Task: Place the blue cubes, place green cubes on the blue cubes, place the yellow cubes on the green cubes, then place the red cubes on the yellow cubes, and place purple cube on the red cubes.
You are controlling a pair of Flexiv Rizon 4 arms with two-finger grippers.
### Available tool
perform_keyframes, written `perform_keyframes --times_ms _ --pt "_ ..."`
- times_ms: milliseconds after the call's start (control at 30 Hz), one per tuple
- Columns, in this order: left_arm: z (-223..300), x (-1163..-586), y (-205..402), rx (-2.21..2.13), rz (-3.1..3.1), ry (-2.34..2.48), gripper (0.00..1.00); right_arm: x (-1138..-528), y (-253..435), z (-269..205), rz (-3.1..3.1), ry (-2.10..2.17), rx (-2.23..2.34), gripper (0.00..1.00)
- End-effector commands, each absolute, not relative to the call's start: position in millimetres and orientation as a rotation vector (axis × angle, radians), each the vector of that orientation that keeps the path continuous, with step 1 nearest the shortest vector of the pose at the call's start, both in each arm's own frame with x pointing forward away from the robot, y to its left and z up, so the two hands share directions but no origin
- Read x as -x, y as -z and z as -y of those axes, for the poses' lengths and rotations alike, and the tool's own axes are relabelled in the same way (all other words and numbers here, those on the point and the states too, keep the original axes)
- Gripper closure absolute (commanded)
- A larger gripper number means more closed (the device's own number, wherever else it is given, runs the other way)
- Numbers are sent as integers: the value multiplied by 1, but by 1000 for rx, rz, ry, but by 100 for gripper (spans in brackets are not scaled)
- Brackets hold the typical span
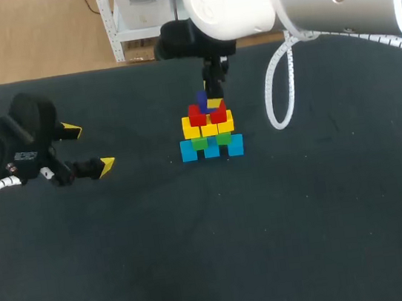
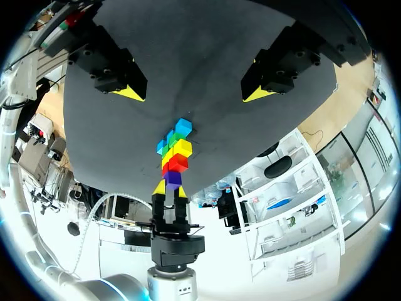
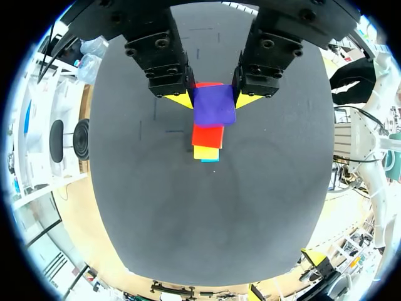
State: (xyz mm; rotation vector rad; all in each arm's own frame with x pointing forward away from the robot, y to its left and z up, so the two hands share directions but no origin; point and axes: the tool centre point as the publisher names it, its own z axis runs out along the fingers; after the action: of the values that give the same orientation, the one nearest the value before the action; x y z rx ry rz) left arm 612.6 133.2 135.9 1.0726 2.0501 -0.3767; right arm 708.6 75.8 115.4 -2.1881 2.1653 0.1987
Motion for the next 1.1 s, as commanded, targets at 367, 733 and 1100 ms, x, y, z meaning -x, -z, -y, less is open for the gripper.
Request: perform_keyframes --times_ms 367,733,1100 --pt "-130 -613 -137 -1071 -2063 363 0 -711 -114 -78 -2174 -203 2193 100" --pt "-130 -613 -137 -1071 -2063 363 0 -712 -113 -78 -2185 -199 2187 100" --pt "-130 -613 -137 -1071 -2063 363 0 -714 -113 -78 -2187 -196 2188 93"
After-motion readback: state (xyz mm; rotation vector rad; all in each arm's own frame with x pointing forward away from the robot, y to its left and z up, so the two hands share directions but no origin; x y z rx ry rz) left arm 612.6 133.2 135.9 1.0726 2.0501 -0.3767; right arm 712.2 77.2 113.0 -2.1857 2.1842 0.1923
